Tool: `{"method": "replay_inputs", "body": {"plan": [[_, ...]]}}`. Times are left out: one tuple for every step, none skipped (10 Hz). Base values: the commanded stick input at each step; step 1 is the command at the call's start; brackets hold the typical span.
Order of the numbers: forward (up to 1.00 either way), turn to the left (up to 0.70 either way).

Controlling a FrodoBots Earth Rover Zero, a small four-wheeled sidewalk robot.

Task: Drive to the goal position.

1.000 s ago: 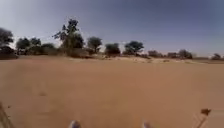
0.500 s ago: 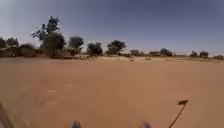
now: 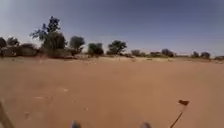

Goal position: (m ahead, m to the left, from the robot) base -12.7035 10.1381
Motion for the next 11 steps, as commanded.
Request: {"method": "replay_inputs", "body": {"plan": [[0.70,0.00],[0.70,0.00],[0.70,0.00],[0.70,-0.05],[0.70,-0.21],[0.70,-0.35],[0.70,-0.35],[0.70,-0.35],[0.70,-0.35],[0.70,-0.35],[0.70,0.00]]}}
